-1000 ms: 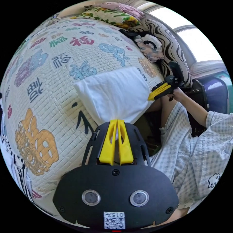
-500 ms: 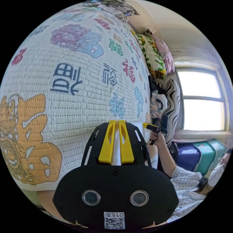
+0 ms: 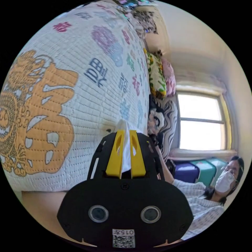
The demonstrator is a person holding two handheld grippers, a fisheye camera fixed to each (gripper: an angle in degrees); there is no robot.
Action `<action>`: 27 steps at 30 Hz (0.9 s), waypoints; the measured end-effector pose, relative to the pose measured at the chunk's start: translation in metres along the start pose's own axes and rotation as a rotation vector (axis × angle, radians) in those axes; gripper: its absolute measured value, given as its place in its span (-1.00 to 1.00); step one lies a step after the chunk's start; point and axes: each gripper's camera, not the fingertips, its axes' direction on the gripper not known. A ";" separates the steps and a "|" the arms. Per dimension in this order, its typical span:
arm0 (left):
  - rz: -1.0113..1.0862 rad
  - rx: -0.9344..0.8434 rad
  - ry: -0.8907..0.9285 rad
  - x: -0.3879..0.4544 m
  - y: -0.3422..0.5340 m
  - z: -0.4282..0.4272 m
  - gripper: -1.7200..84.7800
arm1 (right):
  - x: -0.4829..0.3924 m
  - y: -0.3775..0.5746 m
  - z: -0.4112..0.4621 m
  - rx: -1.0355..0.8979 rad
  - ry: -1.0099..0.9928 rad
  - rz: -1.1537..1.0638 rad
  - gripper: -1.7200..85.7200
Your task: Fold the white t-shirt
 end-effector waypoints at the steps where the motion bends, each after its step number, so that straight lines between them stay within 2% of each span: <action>1: 0.038 -0.056 -0.055 0.007 0.001 0.000 -0.75 | -0.002 0.001 0.001 -0.003 0.016 -0.017 -0.83; 3: 0.080 -0.091 -0.124 0.012 0.003 -0.006 -0.71 | -0.002 0.006 0.002 -0.003 0.015 -0.039 -0.79; 6: 0.125 -0.116 -0.118 0.015 0.004 -0.019 -0.65 | 0.005 0.013 0.007 -0.034 -0.011 -0.057 -0.71; 9: 0.203 -0.171 -0.139 0.015 -0.001 -0.026 -0.66 | 0.021 0.008 0.025 -0.102 -0.142 -0.049 -0.66; 14: 0.226 -0.208 0.023 0.013 -0.010 -0.028 -0.68 | 0.022 -0.023 0.078 -0.152 -0.297 -0.087 -0.71; 17: 0.226 -0.231 0.070 0.021 -0.013 -0.026 -0.72 | 0.012 -0.037 0.104 -0.181 -0.271 -0.076 -0.80; 20: 0.214 -0.312 0.155 0.030 -0.016 -0.026 -0.88 | -0.002 -0.043 0.119 -0.192 -0.241 -0.048 -0.83; 23: 0.263 -0.244 0.175 0.051 -0.012 -0.058 -0.92 | -0.039 -0.053 0.130 -0.161 -0.214 -0.092 -0.85; 27: 0.292 -0.114 0.185 0.084 -0.003 -0.158 -0.95 | -0.118 -0.095 0.179 -0.179 -0.253 -0.207 -0.85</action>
